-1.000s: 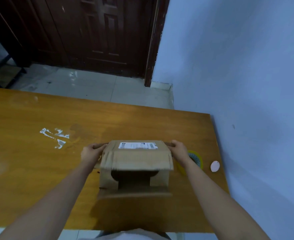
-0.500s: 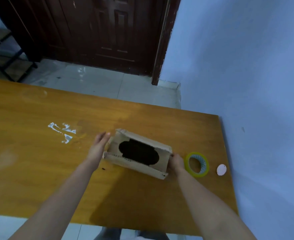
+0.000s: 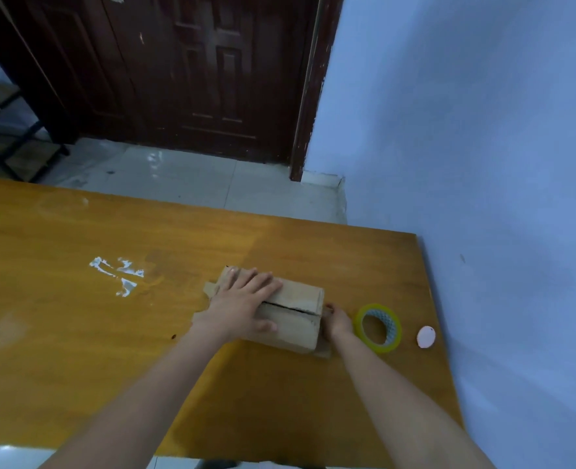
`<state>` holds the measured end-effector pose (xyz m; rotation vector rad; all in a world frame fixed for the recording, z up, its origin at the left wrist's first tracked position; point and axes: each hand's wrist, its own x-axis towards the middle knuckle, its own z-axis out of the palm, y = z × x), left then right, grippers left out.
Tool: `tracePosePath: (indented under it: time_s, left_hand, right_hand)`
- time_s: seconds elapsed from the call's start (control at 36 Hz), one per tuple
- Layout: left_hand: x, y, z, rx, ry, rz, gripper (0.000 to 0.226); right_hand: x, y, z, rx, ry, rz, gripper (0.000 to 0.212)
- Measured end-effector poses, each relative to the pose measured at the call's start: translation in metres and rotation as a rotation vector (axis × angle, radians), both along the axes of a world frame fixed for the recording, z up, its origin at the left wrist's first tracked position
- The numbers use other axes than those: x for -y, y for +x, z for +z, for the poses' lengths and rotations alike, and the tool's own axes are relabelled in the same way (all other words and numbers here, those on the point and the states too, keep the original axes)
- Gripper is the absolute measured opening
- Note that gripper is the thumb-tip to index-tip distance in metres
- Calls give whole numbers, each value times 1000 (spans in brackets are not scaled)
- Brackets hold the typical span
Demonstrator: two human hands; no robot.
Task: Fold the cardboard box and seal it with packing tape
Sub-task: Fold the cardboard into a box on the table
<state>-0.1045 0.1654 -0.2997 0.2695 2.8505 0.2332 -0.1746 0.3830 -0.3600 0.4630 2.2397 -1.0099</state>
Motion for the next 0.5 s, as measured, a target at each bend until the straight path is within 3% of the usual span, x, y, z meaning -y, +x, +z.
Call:
tracePosePath:
  time_s: [0.25, 0.39, 0.5]
  left_hand:
    - [-9, 6, -18, -64, -29, 67, 86]
    - [-27, 11, -20, -92, -34, 176, 92]
    - [-31, 14, -22, -91, -14, 194, 90]
  right_hand:
    - [-8, -3, 31, -329, 104, -22, 48]
    - [19, 12, 54, -610, 82, 302, 48]
    - [42, 25, 46, -608, 340, 572, 56]
